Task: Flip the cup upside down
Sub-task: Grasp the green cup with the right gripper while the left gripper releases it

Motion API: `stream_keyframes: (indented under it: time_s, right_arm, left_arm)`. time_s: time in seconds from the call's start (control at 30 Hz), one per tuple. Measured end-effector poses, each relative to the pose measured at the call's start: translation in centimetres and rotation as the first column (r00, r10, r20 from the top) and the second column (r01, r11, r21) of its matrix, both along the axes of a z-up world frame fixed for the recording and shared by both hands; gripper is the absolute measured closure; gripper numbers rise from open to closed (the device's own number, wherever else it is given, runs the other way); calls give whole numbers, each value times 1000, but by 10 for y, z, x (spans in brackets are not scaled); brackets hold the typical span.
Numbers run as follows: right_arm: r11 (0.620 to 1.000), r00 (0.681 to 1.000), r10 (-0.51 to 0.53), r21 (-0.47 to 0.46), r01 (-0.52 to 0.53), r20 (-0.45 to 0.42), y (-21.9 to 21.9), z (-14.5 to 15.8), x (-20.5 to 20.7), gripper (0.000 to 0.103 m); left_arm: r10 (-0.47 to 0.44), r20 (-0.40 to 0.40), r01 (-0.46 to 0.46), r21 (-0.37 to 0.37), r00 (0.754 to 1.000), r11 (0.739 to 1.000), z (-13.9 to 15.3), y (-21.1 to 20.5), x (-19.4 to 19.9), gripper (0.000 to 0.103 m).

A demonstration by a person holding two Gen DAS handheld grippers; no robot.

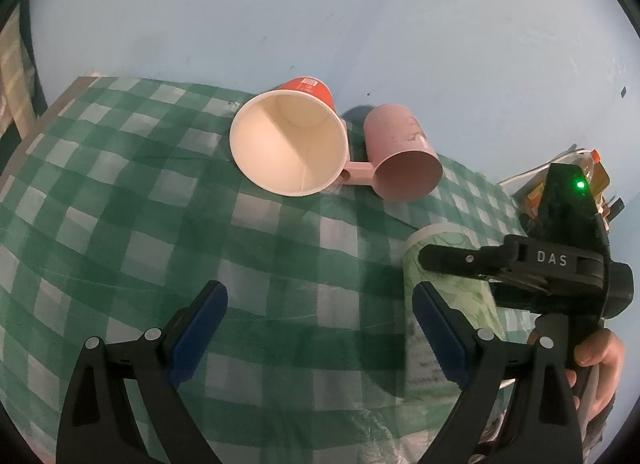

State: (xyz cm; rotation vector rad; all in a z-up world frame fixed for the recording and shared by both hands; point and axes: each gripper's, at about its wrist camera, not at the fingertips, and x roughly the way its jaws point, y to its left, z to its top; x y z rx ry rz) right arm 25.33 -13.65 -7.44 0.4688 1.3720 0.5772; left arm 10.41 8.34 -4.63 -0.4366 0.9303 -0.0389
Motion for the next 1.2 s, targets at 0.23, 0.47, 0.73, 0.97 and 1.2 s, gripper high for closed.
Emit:
stream_keyframes:
  time_s: [0.23, 0.47, 0.73, 0.97, 1.2]
  right_arm:
    - [1000, 987, 26, 13, -29, 157, -8, 23, -15, 33]
    - [998, 900, 60, -38, -49, 431, -19, 58, -55, 33]
    - [995, 747, 58, -103, 15, 662, -26, 80, -90, 34]
    - [968, 649, 121, -233, 90, 751, -9, 96, -99, 34]
    - [934, 655, 206, -346, 91, 727, -1, 92, -100, 34]
  left_arm:
    - [15, 4, -15, -7, 1000, 1000, 2, 4, -4, 8]
    - [5, 25, -5, -4, 1000, 1000, 8, 0, -10, 8]
    - [-1, 55, -2, 53, 999, 999, 19, -12, -16, 8]
    - [-14, 67, 4, 143, 998, 990, 23, -22, -19, 8]
    - [-27, 77, 12, 194, 997, 981, 23, -30, -20, 8]
